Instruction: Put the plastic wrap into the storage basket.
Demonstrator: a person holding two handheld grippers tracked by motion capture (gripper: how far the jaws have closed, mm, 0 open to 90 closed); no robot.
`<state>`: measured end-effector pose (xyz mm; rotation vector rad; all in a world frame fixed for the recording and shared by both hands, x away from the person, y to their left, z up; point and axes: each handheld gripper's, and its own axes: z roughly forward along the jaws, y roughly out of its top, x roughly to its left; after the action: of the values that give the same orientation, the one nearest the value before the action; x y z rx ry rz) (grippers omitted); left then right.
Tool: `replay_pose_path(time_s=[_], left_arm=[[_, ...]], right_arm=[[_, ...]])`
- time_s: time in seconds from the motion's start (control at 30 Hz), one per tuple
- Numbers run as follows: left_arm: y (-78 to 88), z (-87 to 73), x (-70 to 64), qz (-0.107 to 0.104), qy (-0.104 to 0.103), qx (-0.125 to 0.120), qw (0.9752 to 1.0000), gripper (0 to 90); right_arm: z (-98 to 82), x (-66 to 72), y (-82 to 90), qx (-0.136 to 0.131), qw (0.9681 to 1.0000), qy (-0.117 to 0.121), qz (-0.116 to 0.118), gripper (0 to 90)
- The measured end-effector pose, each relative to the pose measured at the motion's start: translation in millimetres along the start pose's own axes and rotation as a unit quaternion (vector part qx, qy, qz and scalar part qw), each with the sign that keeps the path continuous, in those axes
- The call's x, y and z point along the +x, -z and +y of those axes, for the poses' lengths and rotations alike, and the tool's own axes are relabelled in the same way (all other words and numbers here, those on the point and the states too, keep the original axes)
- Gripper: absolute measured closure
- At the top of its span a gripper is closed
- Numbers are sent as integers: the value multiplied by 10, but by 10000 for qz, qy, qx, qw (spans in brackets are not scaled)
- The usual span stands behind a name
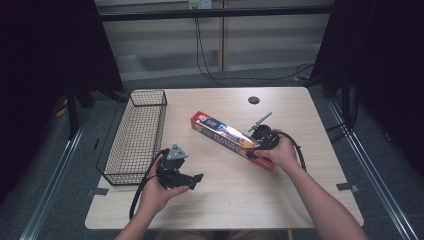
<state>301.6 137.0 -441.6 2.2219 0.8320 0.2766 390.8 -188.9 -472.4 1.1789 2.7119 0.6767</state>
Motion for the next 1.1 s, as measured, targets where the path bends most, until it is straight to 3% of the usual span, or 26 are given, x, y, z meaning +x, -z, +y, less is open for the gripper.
replay_pose_path(time_s=[0.2,0.4,0.5,0.57,0.67,0.8,0.87,0.93,1.03,1.1], left_arm=[[-3,32,-2,-26,43,-86,10000,98],[29,125,-21,-44,-71,-104,9999,97],[48,194,-28,-116,-118,-124,9998,80],[59,226,-5,-367,67,-240,9990,71],[86,308,11,-402,-3,-251,9989,51],[131,461,27,-645,-127,-181,9977,4],[148,545,27,-705,-122,-267,9971,1],[138,623,51,-778,-126,-195,9967,0],[136,737,89,-750,-249,-215,9966,1],[148,814,96,-727,-437,-226,9961,6]], right_arm=[[-55,42,28,-105,9999,-18,48,426],[-81,67,97,-120,9998,103,71,426],[-98,92,182,-209,9996,149,149,427],[-102,114,226,-217,9994,177,186,427],[-110,151,293,-249,9991,273,214,426],[-120,187,360,-290,9986,348,280,426],[-119,215,383,-311,9984,383,278,426],[-115,237,398,-323,9981,426,318,426],[-110,270,409,-274,9978,503,330,426],[-114,285,421,-273,9977,519,351,427]])
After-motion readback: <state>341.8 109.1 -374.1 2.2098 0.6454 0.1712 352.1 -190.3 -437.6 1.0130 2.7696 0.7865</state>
